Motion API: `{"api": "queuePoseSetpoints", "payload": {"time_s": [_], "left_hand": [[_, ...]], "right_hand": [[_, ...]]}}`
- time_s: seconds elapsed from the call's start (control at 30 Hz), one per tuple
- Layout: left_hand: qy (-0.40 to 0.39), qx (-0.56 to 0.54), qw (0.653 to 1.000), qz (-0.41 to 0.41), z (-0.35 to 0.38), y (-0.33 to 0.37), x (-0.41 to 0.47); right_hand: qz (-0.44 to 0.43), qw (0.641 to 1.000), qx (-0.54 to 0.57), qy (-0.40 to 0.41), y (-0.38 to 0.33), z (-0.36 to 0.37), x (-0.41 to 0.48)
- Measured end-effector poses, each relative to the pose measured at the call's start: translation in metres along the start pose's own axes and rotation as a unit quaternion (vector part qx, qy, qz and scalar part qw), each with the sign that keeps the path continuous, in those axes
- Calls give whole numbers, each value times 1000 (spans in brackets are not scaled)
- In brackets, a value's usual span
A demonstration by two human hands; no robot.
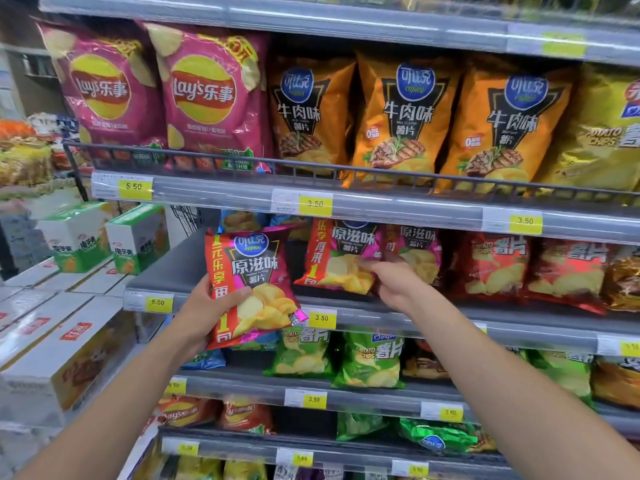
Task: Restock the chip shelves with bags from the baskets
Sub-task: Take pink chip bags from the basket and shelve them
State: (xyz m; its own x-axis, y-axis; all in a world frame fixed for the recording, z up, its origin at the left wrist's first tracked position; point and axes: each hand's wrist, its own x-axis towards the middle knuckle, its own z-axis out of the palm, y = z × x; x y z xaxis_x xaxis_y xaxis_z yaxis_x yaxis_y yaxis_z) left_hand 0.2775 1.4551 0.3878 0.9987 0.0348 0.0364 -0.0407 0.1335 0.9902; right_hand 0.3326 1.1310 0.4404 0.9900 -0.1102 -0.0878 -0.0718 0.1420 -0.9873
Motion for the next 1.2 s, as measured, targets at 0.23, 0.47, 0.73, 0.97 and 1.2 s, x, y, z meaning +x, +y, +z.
{"api": "queuePoseSetpoints", "payload": {"time_s": [0.23,0.47,0.73,0.97,1.2], "left_hand": [[-12,4,1000,10,-5,-1,2],[2,7,1000,13,-7,-3,5],[8,31,999,22,-12,2,3],[2,31,999,18,-13,2,5],[-10,18,1000,19,-5,3,9]], "right_hand": [[-79,920,-384,31,1,0,5],[-1,960,-281,1,-8,20,30],[-10,969,-247,6,-4,36,73],[25,971,-234,35,-9,18,98],[1,949,-303,86,-3,11,121]]}}
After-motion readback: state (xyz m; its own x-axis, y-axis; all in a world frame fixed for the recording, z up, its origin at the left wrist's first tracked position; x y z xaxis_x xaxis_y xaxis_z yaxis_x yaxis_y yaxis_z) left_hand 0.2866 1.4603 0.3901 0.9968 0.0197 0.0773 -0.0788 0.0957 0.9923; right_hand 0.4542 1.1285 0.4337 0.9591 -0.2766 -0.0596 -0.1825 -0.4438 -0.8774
